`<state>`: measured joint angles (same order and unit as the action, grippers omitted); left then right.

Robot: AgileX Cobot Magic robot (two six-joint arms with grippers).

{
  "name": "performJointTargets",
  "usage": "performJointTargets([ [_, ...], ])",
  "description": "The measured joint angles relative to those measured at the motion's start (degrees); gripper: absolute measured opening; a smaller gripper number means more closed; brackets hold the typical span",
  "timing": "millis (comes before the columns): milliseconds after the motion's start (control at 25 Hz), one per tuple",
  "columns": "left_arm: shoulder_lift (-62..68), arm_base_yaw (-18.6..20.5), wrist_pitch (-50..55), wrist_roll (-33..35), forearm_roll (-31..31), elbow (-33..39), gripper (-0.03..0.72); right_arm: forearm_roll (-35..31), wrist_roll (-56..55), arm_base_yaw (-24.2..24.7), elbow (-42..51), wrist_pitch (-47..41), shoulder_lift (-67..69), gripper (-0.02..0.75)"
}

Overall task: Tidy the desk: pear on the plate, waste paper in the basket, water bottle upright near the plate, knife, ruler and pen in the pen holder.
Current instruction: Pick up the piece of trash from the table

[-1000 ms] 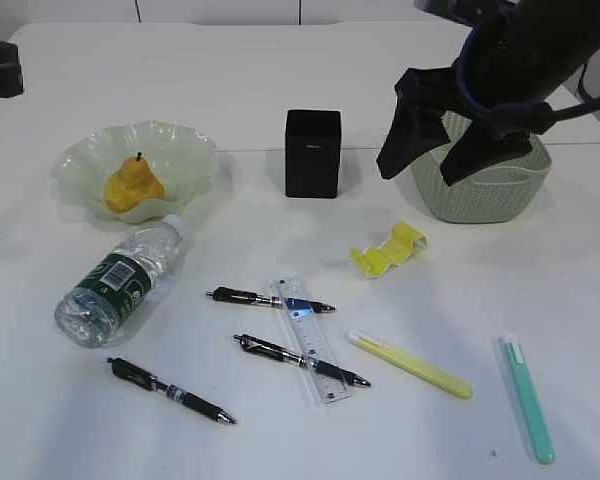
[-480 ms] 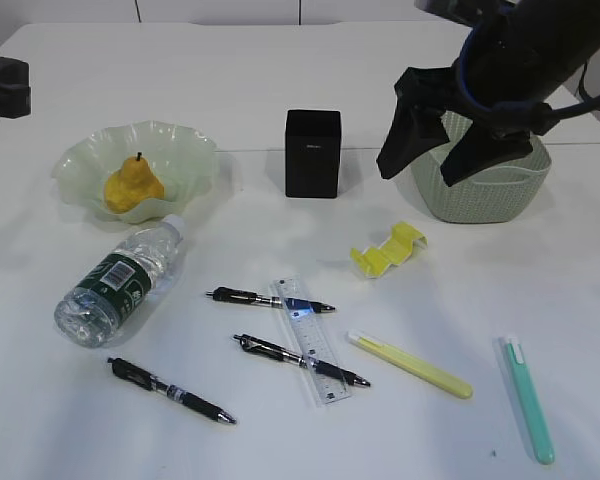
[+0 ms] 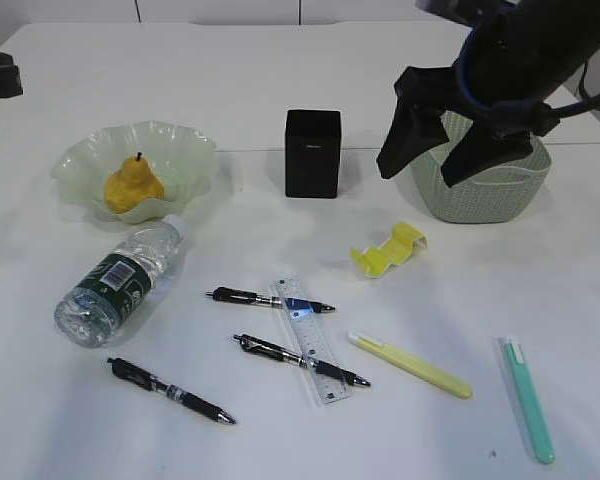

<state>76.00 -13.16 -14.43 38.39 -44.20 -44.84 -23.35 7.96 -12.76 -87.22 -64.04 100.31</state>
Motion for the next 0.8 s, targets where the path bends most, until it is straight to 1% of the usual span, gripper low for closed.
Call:
performJointTargets([
  [280,0.0,0.0,-0.26,-0.01,-4.13,0.0,0.321,0.0,0.0,0.0,0.0,0.0,0.0,0.593],
  [560,0.0,0.0,0.66,-0.01,-4.61,0.0,0.31,0.0,0.0,0.0,0.0,0.0,0.0,0.593],
  [720,0.0,0.0,3.14,-0.01,-4.77,0.0,0.304,0.0,-0.33,0.0,0.0,0.0,0.0,0.592],
  [800,0.0,0.0,3.87,-0.01,-6.82,0.0,0.301,0.0,-0.84,0.0,0.0,0.0,0.0,0.592],
])
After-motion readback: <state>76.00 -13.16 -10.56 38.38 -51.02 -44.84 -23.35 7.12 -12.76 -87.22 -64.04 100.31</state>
